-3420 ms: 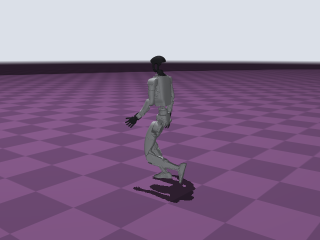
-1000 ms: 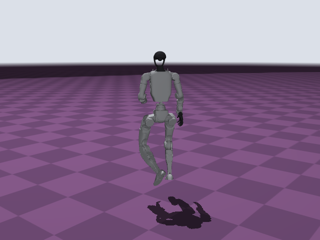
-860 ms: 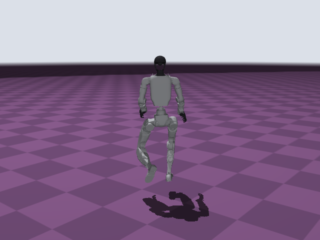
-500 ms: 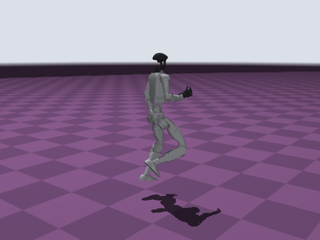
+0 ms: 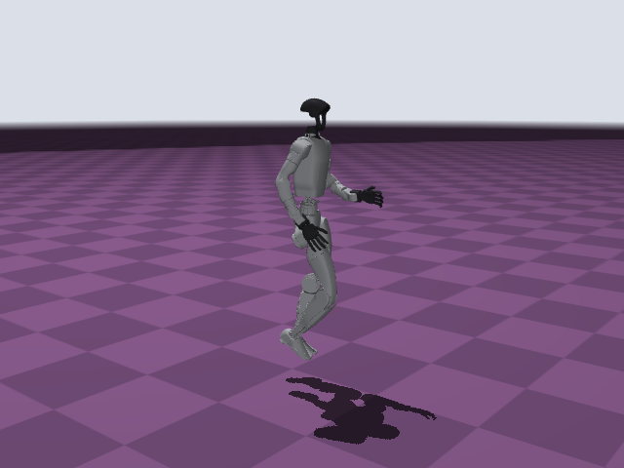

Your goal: Run

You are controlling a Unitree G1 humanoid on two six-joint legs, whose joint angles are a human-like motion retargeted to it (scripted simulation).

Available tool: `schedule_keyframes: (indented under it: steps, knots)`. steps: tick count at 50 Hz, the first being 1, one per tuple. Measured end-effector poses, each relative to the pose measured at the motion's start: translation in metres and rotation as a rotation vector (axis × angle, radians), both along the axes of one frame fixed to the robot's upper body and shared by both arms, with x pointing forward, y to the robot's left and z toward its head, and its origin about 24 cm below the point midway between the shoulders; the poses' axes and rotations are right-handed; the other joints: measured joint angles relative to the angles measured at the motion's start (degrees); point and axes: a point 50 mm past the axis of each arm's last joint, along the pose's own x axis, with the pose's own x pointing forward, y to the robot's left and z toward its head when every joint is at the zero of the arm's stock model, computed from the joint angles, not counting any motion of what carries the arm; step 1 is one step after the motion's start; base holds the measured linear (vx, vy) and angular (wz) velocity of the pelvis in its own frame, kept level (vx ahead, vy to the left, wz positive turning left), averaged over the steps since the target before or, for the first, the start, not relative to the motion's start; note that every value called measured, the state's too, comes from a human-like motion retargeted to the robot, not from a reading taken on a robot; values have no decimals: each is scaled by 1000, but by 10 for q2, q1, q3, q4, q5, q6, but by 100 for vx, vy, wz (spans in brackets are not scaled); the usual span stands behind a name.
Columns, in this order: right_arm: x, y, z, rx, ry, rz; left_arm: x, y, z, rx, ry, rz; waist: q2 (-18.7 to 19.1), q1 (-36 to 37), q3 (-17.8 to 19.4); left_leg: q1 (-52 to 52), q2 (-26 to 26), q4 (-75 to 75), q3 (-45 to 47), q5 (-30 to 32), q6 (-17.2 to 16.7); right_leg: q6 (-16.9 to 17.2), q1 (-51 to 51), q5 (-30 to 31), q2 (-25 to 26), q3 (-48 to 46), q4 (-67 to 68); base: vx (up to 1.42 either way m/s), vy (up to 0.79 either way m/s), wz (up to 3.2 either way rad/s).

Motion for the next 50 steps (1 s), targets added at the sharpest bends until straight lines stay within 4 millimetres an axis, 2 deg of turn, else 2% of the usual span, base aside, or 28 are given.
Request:
schedule_keyframes:
  steps: [2, 3, 5, 7, 10, 12, 13, 15, 17, 18, 20, 21, 23, 25, 26, 29, 32, 33, 35, 37, 38, 40, 42, 43, 45, 46, 48, 50]
  knots:
    - [7, 0, 7, 18, -49, 23, -15, 0, -23, 21, 114, -41, 0, 12, -9, -26, 14, 50, 6, 20, -10, 11, 41, 27, 27, -1, -75, -3, -7, 27]
    - [15, 1, 12, 24, -87, 36, -24, 3, -37, 43, 182, -45, -1, 20, -10, -47, 25, 102, 12, 5, -8, 17, 64, 35, 40, -1, -111, -4, -5, 17]
    - [40, 3, 27, 24, -201, 62, -45, 15, -67, 98, 335, -19, 0, 40, -10, -97, 63, 244, 28, -43, 14, 22, 108, 37, 70, 1, -173, 0, 0, 0]
    - [75, 3, 49, 5, -359, 83, -70, 34, -94, 152, 492, 52, 1, 62, -3, -147, 110, 405, 39, -112, 50, 13, 142, -6, 97, 8, -206, -5, -3, -29]
    - [138, 2, 102, -68, -658, 127, -111, 68, -126, 232, 713, 202, 18, 96, 21, -231, 190, 638, 19, -225, 95, -37, 175, -143, 146, 18, -221, -5, -1, -66]
    - [178, 7, 150, -129, -884, 166, -150, 84, -146, 270, 880, 300, 32, 111, 39, -278, 228, 724, -1, -283, 114, -69, 175, -223, 169, 22, -202, -3, 2, -77]
    - [193, 13, 173, -139, -988, 185, -172, 88, -153, 278, 965, 333, 38, 116, 44, -294, 240, 739, -4, -299, 117, -75, 172, -237, 174, 24, -195, 0, 6, -74]
    - [209, 32, 210, -101, -1131, 228, -210, 90, -163, 257, 1104, 356, 40, 115, 33, -310, 244, 702, 3, -286, 108, -61, 167, -198, 182, 33, -223, 3, 10, -67]
    - [201, 48, 210, -22, -1125, 288, -240, 87, -165, 217, 1193, 326, 34, 115, 4, -284, 219, 586, 22, -232, 77, -18, 173, -81, 175, 38, -288, 7, 15, -68]
    - [194, 54, 201, 10, -1083, 323, -247, 84, -165, 189, 1214, 308, 32, 115, -12, -263, 203, 513, 29, -195, 57, 6, 174, 0, 167, 31, -320, 7, 17, -74]
    - [179, 63, 176, 43, -961, 391, -247, 77, -164, 139, 1206, 281, 29, 109, -37, -220, 162, 373, 39, -114, 22, 42, 158, 138, 148, 20, -345, 6, 16, -67]
    - [172, 62, 162, 37, -901, 413, -237, 75, -162, 125, 1167, 278, 26, 102, -40, -196, 137, 318, 40, -89, 14, 46, 143, 151, 131, 16, -322, 4, 15, -52]
    - [156, 57, 135, 15, -783, 439, -209, 73, -155, 102, 1055, 278, 21, 86, -39, -143, 87, 218, 40, -51, 6, 45, 114, 147, 95, 11, -258, 2, 14, -39]
    - [138, 47, 109, -22, -666, 430, -172, 70, -142, 75, 889, 282, 27, 67, -37, -108, 60, 175, 34, -61, 9, 26, 87, 112, 66, 2, -180, 0, 14, -35]
    - [129, 39, 98, -50, -614, 415, -149, 69, -131, 62, 785, 284, 30, 56, -32, -90, 47, 159, 30, -88, 17, 15, 70, 78, 48, 3, -126, 0, 13, -27]
    - [106, 15, 73, -132, -488, 349, -76, 66, -81, 41, 434, 269, 32, 19, -5, -41, 10, 130, 20, -211, 58, -7, 8, -17, -5, 20, 57, -1, 12, -6]
    - [85, -1, 56, -179, -396, 270, -12, 59, -11, 71, 60, 224, 29, -15, 29, -16, -7, 124, 21, -311, 99, -15, -55, -66, -36, 49, 203, -1, 8, 1]
    - [80, -4, 52, -178, -374, 244, 3, 55, 13, 81, -51, 210, 30, -20, 37, -11, -8, 116, 23, -316, 103, -15, -70, -70, -36, 56, 229, 1, 5, -21]
    - [69, -7, 44, -156, -325, 206, 19, 42, 43, 67, -187, 175, 34, -25, 36, 5, -9, 70, 21, -288, 95, -17, -81, -73, -34, 53, 237, 3, -1, -37]
    - [60, -6, 38, -117, -284, 192, 18, 30, 44, 30, -194, 132, 34, -25, 22, 26, -13, 7, 9, -226, 71, -16, -58, -70, -28, 33, 188, 6, -10, -37]
    - [57, -4, 37, -93, -273, 192, 15, 25, 37, 11, -165, 112, 32, -23, 14, 35, -12, -19, 7, -188, 57, -13, -39, -65, -22, 22, 151, 6, -14, -26]
    - [58, 2, 37, -45, -277, 195, 4, 18, 13, -7, -58, 79, 24, -14, 0, 39, -5, -37, 21, -112, 31, -3, 8, -48, -8, 0, 63, 5, -15, -17]
    - [71, 10, 45, -4, -333, 204, -15, 21, -23, 20, 106, 75, 11, 6, -8, 5, 11, 27, 30, -93, 19, 10, 61, -28, 15, -12, -39, 1, -15, -22]
    - [81, 14, 53, 12, -382, 210, -29, 27, -43, 49, 204, 86, 6, 20, -8, -27, 28, 97, 36, -104, 17, 15, 91, -21, 31, -17, -92, -1, -13, -35]
    - [110, 22, 79, 30, -535, 220, -62, 46, -80, 128, 399, 131, 4, 52, -3, -108, 83, 291, 47, -146, 26, 17, 144, -24, 74, -23, -183, -2, -12, -52]
    - [130, 24, 100, 26, -647, 228, -79, 58, -93, 167, 481, 166, 7, 69, 3, -149, 115, 394, 46, -170, 36, 9, 162, -48, 96, -21, -213, -2, -10, -69]
    - [164, 27, 149, 7, -886, 250, -115, 82, -113, 238, 627, 237, 11, 100, 17, -224, 167, 577, 37, -214, 56, -19, 188, -126, 131, -11, -248, 0, -8, -77]
    - [191, 30, 209, -17, -1150, 275, -152, 105, -124, 296, 744, 314, 21, 125, 38, -293, 210, 714, 16, -254, 75, -54, 199, -209, 159, -1, -256, 2, -5, -67]
